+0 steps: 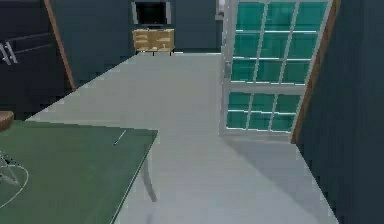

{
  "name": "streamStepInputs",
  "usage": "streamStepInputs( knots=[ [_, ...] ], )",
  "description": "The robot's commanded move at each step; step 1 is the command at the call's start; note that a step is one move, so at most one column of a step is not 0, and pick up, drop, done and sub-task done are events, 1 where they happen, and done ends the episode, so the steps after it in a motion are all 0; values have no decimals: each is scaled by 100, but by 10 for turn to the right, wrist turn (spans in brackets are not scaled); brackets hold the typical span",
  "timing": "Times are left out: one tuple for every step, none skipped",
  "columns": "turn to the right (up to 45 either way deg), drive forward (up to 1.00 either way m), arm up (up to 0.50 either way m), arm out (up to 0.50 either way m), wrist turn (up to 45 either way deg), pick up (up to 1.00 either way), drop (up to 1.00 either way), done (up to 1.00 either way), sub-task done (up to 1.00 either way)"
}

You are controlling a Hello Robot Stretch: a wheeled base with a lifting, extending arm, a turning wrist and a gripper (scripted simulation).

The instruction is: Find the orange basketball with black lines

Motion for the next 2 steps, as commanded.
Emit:
streamStepInputs(
  knots=[
    [60, 0, 0, 0, 0, 0, 0, 0, 0],
    [0, 100, 0, 0, 0, 0, 0, 0, 0]
  ],
)
